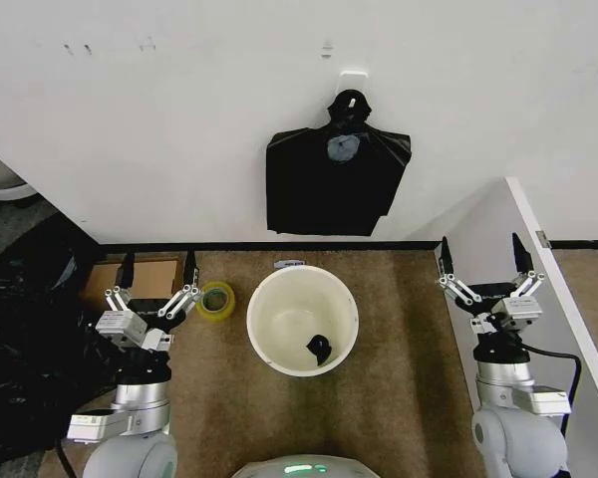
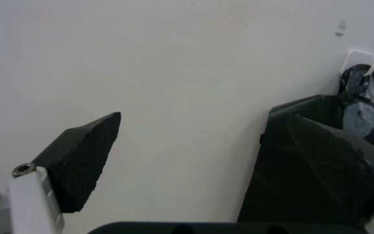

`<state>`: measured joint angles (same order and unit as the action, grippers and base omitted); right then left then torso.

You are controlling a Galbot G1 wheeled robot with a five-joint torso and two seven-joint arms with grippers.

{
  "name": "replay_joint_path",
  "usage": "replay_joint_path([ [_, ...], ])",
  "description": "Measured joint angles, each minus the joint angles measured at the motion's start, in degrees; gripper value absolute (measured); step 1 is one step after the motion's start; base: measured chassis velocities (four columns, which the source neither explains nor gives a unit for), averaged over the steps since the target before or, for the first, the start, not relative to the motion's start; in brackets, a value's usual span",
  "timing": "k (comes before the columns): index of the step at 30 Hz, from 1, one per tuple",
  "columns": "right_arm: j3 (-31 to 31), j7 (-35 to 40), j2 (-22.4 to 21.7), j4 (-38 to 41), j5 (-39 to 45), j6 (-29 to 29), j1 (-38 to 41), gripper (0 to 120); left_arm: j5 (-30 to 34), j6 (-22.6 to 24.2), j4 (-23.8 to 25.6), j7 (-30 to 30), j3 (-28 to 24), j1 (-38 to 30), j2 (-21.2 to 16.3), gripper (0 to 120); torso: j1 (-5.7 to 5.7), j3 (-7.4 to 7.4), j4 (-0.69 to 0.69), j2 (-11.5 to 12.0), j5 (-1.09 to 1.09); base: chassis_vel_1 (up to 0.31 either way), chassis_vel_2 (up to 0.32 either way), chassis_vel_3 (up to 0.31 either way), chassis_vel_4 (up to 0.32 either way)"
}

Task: Place the garbage bag over the trash bin.

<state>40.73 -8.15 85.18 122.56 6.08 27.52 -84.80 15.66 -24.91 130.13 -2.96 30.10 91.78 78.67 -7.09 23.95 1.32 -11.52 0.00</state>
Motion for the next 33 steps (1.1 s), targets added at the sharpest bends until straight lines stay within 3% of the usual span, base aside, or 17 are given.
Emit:
replay_joint_path([
  [11, -2.1, -0.1, -1.4, -1.8, 2.4, -2.3, 1.4, 100, -1.7, 0.7, -0.3, -1.9, 0.4, 0.0, 0.8, 100, 0.00, 0.00, 0.01, 0.0, 0.00, 0.000, 0.000, 0.000, 0.000],
  [20, -7.5, 0.3, -6.0, -5.6, 9.7, -7.1, 8.9, 100, -0.8, -0.7, 2.6, -1.0, 1.5, 2.5, 2.3, 100, 0.00, 0.00, 0.00, 0.0, 0.00, 0.000, 0.000, 0.000, 0.000],
  [25, -14.6, 2.1, -7.9, -7.0, 23.1, -12.0, 15.9, 100, -1.5, -0.8, 3.4, -0.5, 1.5, 2.9, 3.6, 100, 0.00, 0.01, 0.00, 0.0, 0.00, 0.000, 0.000, 0.000, 0.000],
  [27, -14.6, 2.1, -7.9, -7.0, 23.1, -12.0, 15.9, 100, -1.5, -0.8, 3.4, -0.5, 1.5, 2.9, 3.6, 100, 0.00, 0.01, 0.00, 0.0, 0.00, 0.000, 0.000, 0.000, 0.000],
  [30, -22.3, 5.0, -5.0, -5.7, 47.9, -16.2, 22.5, 100, -1.8, -1.0, 4.1, -0.4, 1.7, 3.7, 3.3, 100, 0.00, 0.00, 0.01, 0.0, -0.02, 0.000, 0.000, 0.000, 0.000],
  [33, -24.8, 4.7, -2.2, -6.6, 59.2, -17.3, 25.3, 100, -1.7, -1.0, 4.4, -0.5, 2.1, 3.9, 2.7, 100, 0.00, 0.00, 0.00, 0.0, -0.02, 0.000, 0.000, 0.000, 0.000],
])
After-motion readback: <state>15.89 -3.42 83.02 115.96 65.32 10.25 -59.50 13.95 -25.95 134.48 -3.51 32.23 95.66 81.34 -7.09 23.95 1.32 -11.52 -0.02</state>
